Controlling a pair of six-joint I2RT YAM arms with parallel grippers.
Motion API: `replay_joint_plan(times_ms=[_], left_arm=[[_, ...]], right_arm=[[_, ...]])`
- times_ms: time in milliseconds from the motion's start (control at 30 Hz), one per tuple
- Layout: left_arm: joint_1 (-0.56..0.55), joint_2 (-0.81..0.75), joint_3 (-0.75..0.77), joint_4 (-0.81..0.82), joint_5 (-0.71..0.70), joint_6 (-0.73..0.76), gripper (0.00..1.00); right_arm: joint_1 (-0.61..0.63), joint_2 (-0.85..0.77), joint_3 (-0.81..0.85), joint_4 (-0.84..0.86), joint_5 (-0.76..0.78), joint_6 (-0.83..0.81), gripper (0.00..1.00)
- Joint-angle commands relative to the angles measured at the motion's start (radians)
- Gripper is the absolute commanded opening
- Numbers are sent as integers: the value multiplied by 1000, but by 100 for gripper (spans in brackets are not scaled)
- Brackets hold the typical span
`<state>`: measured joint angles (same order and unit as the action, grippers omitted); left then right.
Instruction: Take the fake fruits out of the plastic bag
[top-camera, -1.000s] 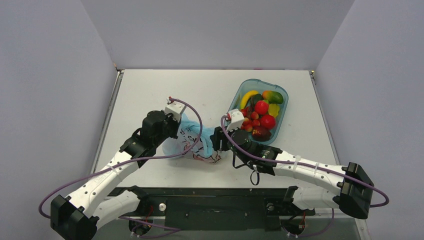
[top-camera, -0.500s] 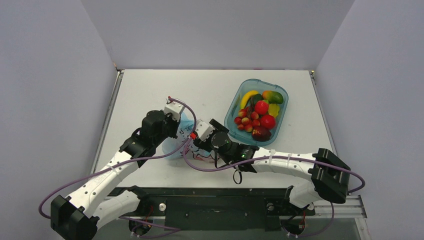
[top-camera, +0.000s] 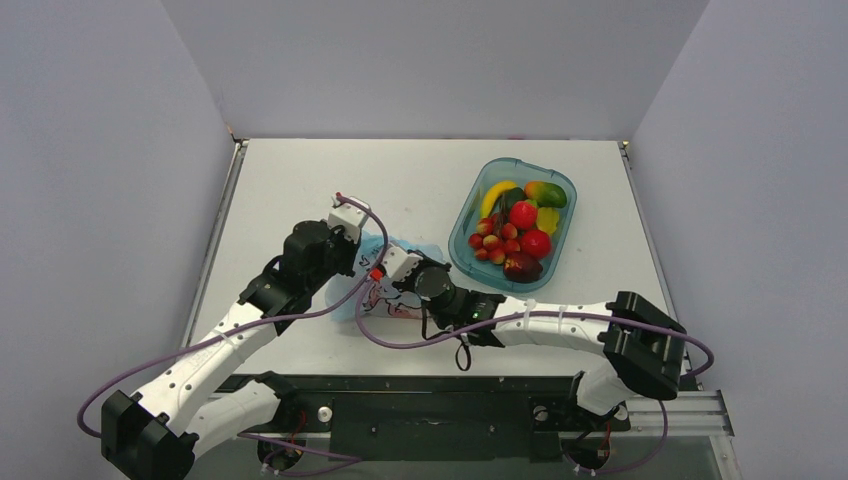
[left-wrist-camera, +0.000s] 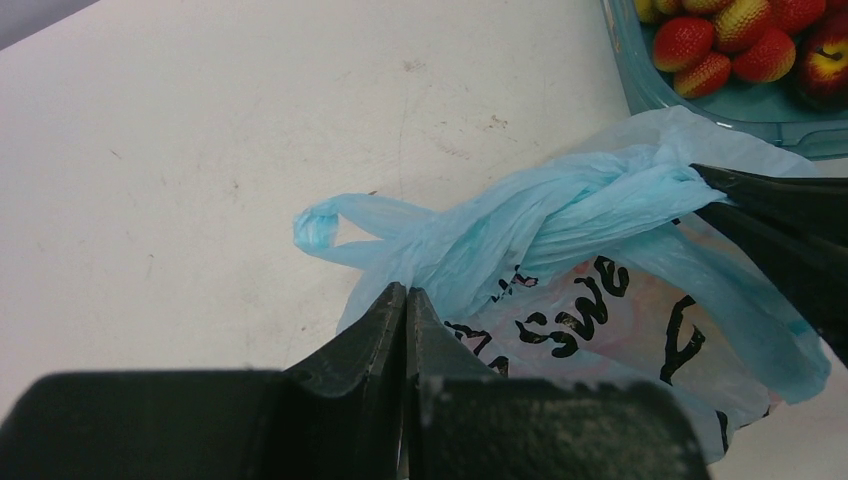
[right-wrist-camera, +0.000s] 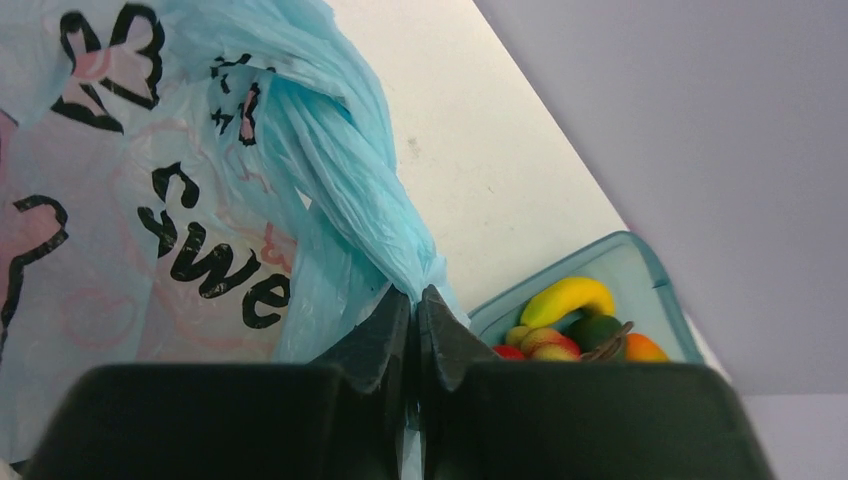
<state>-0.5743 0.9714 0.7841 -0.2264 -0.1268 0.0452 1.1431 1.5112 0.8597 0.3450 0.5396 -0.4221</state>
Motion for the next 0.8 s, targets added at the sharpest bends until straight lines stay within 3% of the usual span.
replay_joint_plan(times_ms=[0, 133, 267, 633, 767], left_arm=[[0, -13, 29, 46, -26, -4, 0], [1, -19, 23, 53, -38, -10, 0], [1, -22, 15, 56, -66, -19, 0], [5, -57, 13, 27, -195, -111, 0], [12, -26, 142, -206, -130, -272, 0]], right_arm=[[-34, -84, -111, 395, -4, 277, 0], [-63, -13, -269, 902, -20, 561, 0], [-53, 108, -344, 1246, 30, 711, 0], [-71, 103, -416, 1278, 95, 881, 0], [-106, 106, -446, 1276, 37, 930, 0]])
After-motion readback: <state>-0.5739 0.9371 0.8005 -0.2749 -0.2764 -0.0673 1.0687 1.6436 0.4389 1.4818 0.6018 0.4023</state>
